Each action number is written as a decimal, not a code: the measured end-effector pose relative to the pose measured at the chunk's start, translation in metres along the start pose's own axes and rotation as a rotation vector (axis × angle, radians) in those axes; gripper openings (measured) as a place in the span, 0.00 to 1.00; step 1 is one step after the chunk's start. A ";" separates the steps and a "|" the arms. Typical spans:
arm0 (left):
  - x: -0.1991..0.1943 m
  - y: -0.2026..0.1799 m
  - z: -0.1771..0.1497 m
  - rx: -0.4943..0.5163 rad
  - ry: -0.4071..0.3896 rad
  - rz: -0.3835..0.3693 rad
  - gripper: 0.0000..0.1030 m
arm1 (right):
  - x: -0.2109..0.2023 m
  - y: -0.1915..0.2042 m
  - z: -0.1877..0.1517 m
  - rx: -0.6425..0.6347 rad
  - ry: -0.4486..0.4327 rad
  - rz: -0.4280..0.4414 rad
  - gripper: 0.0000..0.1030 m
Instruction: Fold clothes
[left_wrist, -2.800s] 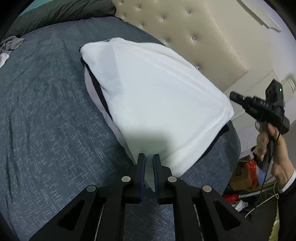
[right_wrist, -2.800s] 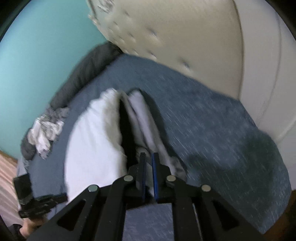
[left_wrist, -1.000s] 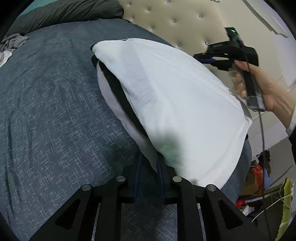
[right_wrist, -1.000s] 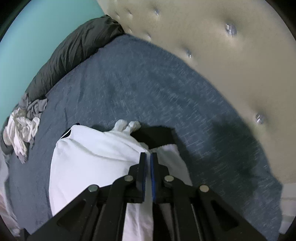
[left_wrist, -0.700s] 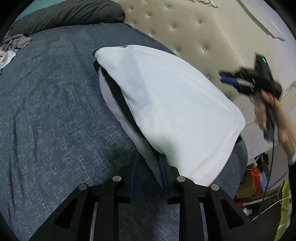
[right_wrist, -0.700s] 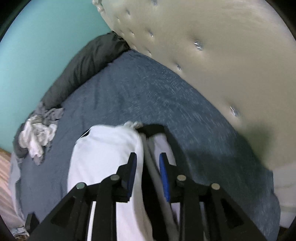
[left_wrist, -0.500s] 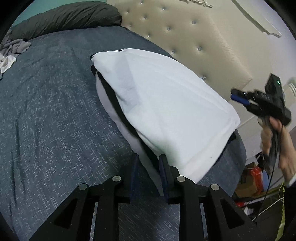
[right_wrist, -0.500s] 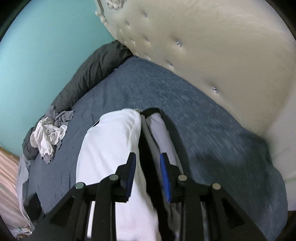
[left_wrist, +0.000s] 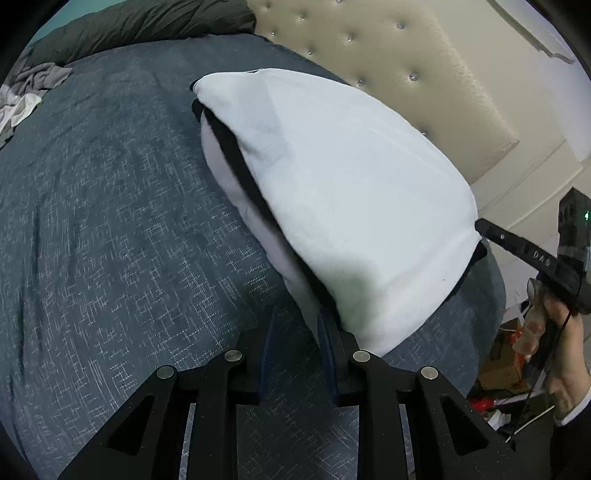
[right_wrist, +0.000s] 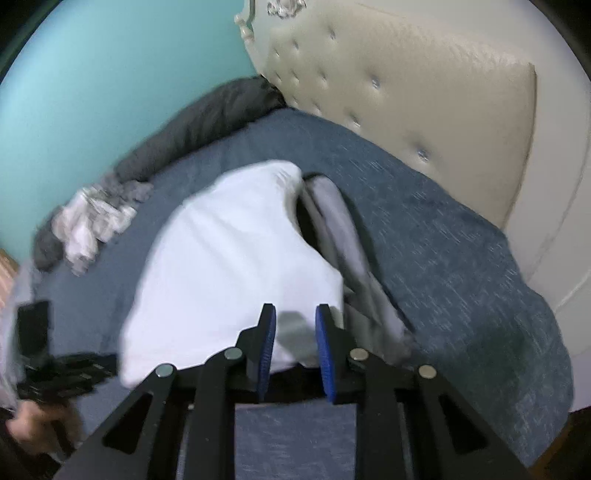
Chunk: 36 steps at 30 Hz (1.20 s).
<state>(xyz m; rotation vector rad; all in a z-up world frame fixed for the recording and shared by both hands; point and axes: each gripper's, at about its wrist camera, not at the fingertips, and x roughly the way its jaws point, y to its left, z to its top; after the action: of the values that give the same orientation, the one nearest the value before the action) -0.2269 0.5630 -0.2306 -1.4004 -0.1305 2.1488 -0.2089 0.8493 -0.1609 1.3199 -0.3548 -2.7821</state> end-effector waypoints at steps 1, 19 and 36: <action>0.000 0.000 -0.001 0.000 0.001 0.005 0.24 | 0.001 -0.003 -0.003 0.004 0.001 -0.019 0.21; -0.081 -0.029 0.003 0.072 -0.111 0.043 0.37 | -0.051 0.012 -0.018 0.053 -0.096 -0.114 0.21; -0.164 -0.060 -0.012 0.147 -0.215 0.042 0.55 | -0.131 0.061 -0.033 0.063 -0.164 -0.128 0.29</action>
<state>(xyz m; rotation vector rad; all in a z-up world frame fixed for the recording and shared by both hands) -0.1436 0.5278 -0.0801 -1.0974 -0.0242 2.2899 -0.1040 0.8017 -0.0678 1.1676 -0.3807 -3.0200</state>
